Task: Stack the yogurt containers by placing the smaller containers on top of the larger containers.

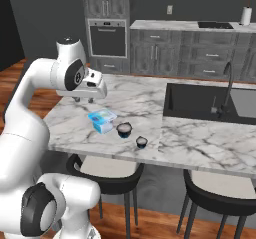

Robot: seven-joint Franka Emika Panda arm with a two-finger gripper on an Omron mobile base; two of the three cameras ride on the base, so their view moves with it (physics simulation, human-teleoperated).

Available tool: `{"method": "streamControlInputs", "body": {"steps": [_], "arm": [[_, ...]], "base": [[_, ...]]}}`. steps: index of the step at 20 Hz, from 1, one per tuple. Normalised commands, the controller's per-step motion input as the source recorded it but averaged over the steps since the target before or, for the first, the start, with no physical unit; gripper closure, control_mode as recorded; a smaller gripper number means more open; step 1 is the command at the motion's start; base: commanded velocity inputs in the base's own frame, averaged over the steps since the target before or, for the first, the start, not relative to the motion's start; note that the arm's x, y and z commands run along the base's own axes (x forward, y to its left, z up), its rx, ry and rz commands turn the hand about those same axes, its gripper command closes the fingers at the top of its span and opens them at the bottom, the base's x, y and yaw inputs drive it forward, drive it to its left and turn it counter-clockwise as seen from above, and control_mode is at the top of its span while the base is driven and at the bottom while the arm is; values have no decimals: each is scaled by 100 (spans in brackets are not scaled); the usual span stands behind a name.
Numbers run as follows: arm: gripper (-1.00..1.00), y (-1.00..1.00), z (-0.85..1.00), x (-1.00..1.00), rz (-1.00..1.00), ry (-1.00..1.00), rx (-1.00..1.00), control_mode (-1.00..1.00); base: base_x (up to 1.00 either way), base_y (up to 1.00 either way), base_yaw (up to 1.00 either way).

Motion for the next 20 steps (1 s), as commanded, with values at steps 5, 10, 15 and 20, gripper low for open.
{"method": "streamControlInputs", "body": {"steps": [5, 10, 15, 20], "arm": [[-100, -8, -2, -13, 0, 0, 0, -100], [-100, -28, -20, -26, 0, 0, 0, -100], [-100, -35, -21, -19, 0, 0, 0, -100], [-100, -40, -22, -9, 0, 0, 0, -100]], "base": [[0, 0, 0], [0, 0, 0], [0, 0, 0], [0, 0, 0]]}}
